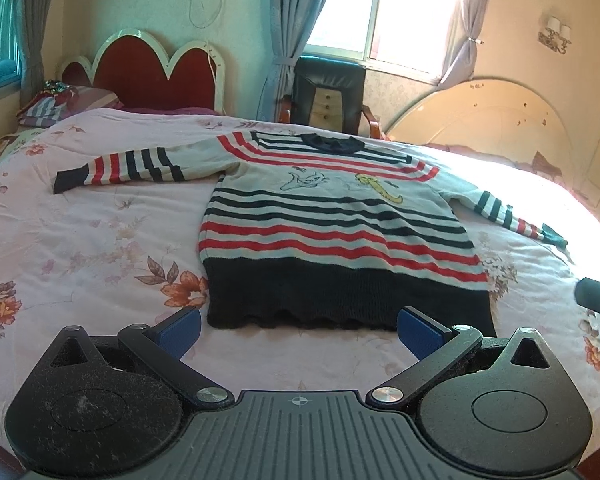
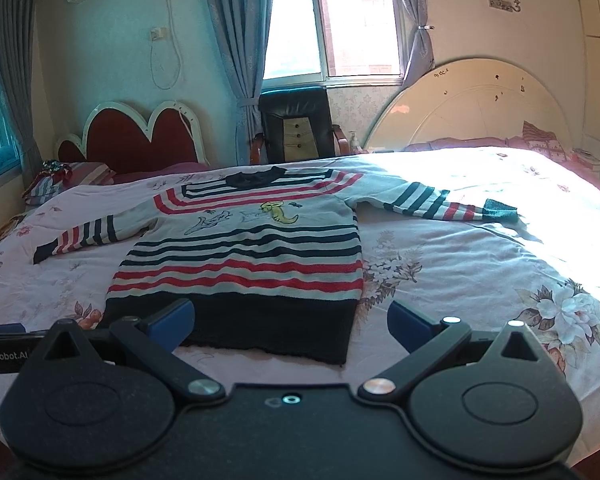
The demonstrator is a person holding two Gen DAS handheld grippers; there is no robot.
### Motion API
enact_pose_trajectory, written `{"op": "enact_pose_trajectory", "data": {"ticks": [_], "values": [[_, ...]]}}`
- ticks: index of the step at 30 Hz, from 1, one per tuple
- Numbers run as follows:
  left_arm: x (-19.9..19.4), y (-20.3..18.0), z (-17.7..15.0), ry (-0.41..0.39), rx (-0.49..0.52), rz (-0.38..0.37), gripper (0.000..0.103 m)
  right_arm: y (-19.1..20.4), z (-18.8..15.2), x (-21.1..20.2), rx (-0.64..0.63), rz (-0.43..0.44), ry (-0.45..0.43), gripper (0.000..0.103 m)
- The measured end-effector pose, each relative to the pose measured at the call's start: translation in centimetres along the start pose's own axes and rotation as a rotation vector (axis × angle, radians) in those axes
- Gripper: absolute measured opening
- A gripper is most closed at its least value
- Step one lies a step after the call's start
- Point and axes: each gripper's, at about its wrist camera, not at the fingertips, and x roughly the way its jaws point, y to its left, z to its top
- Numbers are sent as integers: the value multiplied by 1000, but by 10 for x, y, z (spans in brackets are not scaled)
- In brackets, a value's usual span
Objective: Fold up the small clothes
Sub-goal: 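Grasp the black sleeve cuff with the right gripper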
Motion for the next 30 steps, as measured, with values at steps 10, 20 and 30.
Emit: {"op": "enact_pose_trajectory", "data": {"ticks": [10, 20, 30], "values": [[119, -20, 75, 39, 51, -41, 103, -118, 63, 95, 214, -118, -117, 72], [270, -53, 133, 133, 37, 15, 103, -310, 67, 255, 676, -298, -67, 46], [319, -32, 166, 118, -1, 38, 103, -358, 45, 299, 768, -317, -58, 10]]}}
